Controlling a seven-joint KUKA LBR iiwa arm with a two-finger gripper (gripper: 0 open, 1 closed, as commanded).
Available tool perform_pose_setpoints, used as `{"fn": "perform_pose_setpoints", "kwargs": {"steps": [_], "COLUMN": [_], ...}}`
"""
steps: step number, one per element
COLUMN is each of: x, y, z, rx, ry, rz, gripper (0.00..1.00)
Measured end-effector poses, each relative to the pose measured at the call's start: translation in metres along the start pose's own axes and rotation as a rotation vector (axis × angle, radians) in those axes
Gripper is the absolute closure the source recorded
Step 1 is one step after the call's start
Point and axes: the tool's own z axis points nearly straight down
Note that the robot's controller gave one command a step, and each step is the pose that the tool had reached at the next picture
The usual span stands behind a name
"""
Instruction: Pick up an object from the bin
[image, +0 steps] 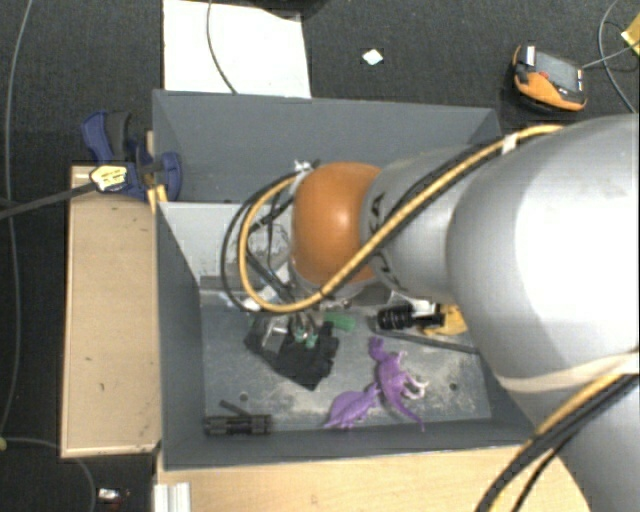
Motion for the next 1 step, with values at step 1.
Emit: {"fn": "perform_pose_setpoints", "kwargs": {"steps": [1], "x": [0.0023], "y": [-0.0017], "z": [-0.0234], "rx": [0.007], "ry": [0.009], "rz": [0.001], "gripper": [1.00]}}
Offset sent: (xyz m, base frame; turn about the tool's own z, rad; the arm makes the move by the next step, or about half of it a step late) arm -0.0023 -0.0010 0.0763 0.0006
